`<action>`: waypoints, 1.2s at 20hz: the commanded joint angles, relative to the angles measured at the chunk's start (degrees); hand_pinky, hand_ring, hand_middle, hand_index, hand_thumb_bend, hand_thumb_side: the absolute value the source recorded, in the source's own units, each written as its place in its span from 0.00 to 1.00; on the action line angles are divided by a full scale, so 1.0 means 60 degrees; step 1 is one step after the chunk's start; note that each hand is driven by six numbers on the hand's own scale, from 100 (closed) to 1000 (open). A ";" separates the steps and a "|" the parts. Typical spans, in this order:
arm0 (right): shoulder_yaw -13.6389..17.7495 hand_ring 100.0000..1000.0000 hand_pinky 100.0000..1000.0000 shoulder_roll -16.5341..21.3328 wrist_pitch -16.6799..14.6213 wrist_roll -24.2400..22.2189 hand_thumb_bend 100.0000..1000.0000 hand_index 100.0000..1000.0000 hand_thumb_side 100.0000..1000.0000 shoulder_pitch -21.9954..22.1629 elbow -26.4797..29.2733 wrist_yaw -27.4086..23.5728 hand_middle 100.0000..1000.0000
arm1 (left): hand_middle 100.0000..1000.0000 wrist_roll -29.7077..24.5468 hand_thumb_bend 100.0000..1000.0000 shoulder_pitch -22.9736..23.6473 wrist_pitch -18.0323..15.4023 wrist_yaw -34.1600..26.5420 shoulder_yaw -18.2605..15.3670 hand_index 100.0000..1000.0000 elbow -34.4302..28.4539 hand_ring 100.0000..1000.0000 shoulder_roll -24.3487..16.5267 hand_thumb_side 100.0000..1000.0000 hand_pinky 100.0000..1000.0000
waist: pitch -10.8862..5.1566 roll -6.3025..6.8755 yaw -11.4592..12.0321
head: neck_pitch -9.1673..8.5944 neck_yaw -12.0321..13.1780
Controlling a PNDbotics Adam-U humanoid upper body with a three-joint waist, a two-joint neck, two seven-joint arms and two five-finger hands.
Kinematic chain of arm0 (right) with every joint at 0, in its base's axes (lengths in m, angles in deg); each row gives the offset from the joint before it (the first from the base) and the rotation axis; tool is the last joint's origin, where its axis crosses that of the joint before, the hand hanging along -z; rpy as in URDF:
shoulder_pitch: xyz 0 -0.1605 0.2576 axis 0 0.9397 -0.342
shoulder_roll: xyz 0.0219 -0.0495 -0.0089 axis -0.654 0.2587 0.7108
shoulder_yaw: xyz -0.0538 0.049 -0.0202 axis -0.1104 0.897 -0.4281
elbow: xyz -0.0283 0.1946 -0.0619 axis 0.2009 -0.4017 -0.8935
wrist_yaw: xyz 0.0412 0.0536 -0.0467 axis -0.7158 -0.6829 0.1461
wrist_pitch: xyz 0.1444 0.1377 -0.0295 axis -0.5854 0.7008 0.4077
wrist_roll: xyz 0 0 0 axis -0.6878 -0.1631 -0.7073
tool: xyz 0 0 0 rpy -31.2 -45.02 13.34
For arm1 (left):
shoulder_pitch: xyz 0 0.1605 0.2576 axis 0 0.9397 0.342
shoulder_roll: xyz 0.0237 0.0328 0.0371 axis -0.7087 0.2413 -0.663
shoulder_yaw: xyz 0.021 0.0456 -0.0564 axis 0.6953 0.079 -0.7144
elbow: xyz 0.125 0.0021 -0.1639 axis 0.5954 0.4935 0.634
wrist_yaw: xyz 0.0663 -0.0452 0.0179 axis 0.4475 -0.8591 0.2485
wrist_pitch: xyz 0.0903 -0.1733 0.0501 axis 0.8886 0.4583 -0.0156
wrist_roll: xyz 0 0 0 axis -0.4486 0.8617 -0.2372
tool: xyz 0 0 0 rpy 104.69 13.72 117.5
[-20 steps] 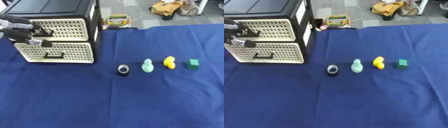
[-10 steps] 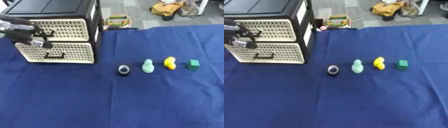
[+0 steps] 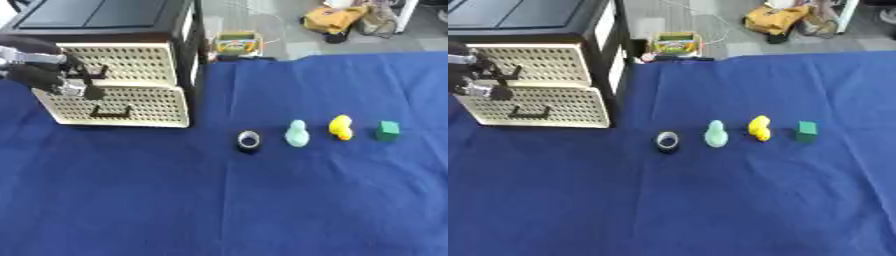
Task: Pick up objects from table and place into drawer.
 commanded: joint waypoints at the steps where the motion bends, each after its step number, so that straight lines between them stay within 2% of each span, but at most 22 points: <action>1: 0.0120 0.49 0.57 0.0146 -0.0007 0.0056 0.29 0.74 0.93 -0.0138 0.0148 0.0029 0.47 | 0.00 -0.0372 0.53 0.0134 -0.0270 -0.0085 0.0029 0.76 -0.0200 0.00 -0.0499 1.00 0.00 | -0.0194 -0.0085 0.0047 | -0.0058 -0.0004; 5: 0.0129 0.49 0.57 0.0145 -0.0003 0.0073 0.29 0.74 0.93 -0.0138 0.0148 0.0034 0.48 | 0.00 -0.0372 0.48 0.0419 -0.0123 -0.0339 -0.0008 0.76 -0.0712 0.00 -0.0790 1.00 0.00 | -0.0205 -0.0110 0.0097 | -0.0061 -0.0012; 9: 0.0148 0.49 0.57 0.0138 0.0012 0.0097 0.29 0.74 0.93 -0.0119 0.0148 0.0037 0.48 | 0.00 -0.0372 0.45 0.0878 0.0326 -0.0731 -0.0114 0.76 -0.1514 0.00 -0.1221 1.00 0.00 | -0.0233 -0.0128 0.0173 | -0.0041 -0.0052; 15: 0.0156 0.49 0.57 0.0120 0.0015 0.0113 0.28 0.74 0.94 -0.0128 0.0148 0.0036 0.48 | 0.00 -0.0372 0.45 0.1423 0.0906 -0.1070 -0.0064 0.77 -0.2516 0.00 -0.1631 1.00 0.00 | -0.0285 -0.0161 0.0244 | -0.0034 -0.0060; 24: 0.0176 0.49 0.57 0.0093 0.0016 0.0152 0.28 0.74 0.94 -0.0141 0.0148 0.0028 0.48 | 0.00 -0.0372 0.47 0.1911 0.1192 -0.1158 0.0119 0.77 -0.3541 0.00 -0.1979 1.00 0.00 | -0.0309 -0.0198 0.0248 | -0.0020 -0.0054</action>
